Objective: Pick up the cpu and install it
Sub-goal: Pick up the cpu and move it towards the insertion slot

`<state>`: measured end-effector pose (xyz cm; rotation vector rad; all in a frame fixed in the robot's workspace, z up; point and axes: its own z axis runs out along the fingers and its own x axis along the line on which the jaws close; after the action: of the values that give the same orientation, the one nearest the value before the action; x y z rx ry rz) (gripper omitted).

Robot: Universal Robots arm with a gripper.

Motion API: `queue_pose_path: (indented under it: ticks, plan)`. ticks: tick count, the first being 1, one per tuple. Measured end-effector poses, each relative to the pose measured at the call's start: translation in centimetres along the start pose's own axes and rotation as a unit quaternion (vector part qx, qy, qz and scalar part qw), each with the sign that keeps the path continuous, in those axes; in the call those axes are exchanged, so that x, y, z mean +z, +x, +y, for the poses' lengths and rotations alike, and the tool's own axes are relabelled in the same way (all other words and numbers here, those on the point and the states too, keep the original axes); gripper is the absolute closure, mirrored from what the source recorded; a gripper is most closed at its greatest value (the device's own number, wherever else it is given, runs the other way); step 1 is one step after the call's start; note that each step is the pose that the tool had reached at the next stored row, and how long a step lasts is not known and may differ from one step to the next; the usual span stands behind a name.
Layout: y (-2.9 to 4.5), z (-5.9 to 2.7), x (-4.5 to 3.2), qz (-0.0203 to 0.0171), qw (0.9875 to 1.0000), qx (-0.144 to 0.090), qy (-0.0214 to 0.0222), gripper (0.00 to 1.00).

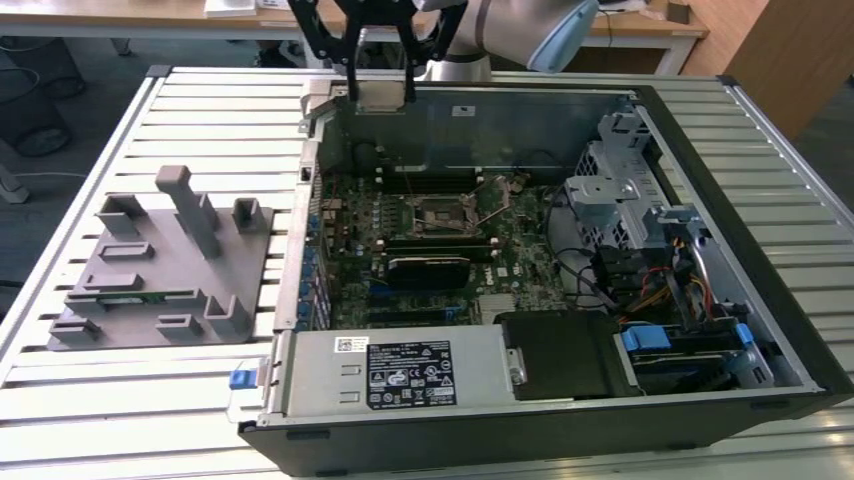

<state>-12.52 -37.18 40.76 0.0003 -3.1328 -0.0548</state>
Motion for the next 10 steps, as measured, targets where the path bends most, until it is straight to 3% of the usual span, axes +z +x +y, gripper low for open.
queue_pose_path:
  ticks: [3, 10]
  plan:
    - [-0.7, 0.42, 0.07, 0.0, 1.0, 0.0, 0.0, 0.46]
    - [-3.52, 1.06, 0.32, 0.0, 1.0, 0.0, 0.0, 0.46]
